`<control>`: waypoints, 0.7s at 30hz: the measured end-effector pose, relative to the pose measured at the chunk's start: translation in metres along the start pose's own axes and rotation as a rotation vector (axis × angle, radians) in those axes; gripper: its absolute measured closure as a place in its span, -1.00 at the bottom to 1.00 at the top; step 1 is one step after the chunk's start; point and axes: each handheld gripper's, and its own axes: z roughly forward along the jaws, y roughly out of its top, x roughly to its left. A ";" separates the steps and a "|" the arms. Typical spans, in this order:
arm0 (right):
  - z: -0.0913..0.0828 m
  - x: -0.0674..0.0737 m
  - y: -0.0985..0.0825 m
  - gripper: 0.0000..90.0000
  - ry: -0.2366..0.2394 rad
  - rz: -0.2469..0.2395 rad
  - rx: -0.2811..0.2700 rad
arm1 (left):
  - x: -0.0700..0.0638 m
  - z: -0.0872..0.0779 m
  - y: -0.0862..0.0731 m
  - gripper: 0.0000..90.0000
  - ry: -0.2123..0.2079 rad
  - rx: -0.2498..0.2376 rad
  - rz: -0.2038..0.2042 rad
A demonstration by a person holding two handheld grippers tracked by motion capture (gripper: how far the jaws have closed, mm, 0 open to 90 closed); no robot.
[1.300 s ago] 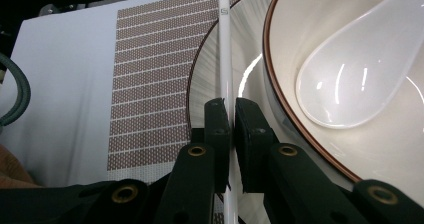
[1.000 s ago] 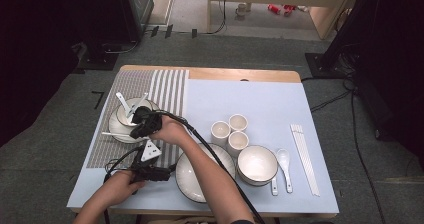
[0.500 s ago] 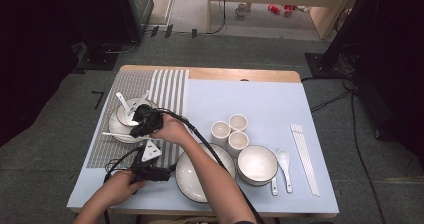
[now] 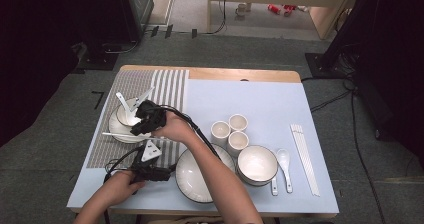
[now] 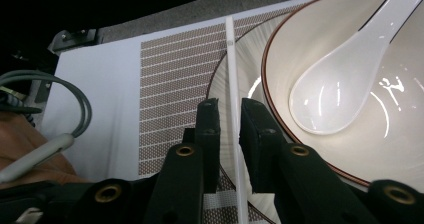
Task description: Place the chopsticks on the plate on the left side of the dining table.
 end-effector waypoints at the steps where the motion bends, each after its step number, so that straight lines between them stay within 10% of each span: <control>1: -0.001 0.001 0.000 0.71 0.000 -0.005 -0.005 | 0.000 0.000 0.000 -0.70 0.000 0.000 0.000; 21: -0.038 0.007 0.007 0.31 -0.076 0.030 -0.030 | 0.000 0.000 0.000 -0.69 0.001 0.001 0.002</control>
